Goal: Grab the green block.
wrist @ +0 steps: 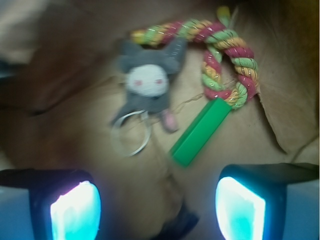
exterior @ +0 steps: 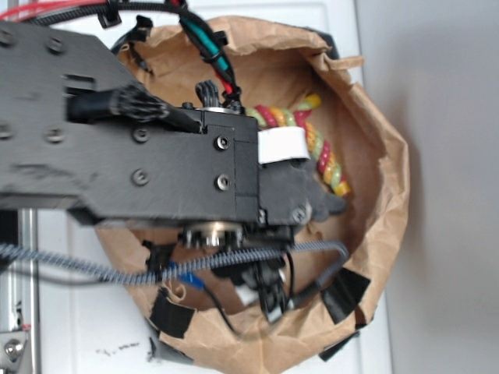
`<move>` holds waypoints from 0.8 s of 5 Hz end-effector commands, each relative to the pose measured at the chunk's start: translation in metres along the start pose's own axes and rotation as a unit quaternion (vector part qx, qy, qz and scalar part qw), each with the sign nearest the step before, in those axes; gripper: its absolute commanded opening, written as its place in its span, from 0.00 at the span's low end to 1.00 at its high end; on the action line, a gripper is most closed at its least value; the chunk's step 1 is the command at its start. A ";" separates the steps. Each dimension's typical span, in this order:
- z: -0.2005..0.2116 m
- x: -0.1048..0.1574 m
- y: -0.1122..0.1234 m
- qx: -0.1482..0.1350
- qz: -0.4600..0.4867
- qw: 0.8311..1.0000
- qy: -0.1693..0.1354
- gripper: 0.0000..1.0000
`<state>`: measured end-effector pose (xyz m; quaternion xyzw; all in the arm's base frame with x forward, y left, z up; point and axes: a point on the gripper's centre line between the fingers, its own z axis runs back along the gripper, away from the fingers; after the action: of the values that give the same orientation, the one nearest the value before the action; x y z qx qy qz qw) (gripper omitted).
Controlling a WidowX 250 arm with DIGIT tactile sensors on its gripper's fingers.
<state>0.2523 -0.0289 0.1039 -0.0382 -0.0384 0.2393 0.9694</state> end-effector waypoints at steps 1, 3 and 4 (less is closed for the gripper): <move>-0.044 0.012 0.026 0.001 0.009 0.997 -0.076 1.00; -0.080 0.010 0.014 -0.048 0.018 0.999 -0.010 1.00; -0.097 0.003 0.010 -0.033 0.030 0.998 -0.037 0.00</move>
<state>0.2614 -0.0224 0.0149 -0.0631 -0.0878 0.2732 0.9559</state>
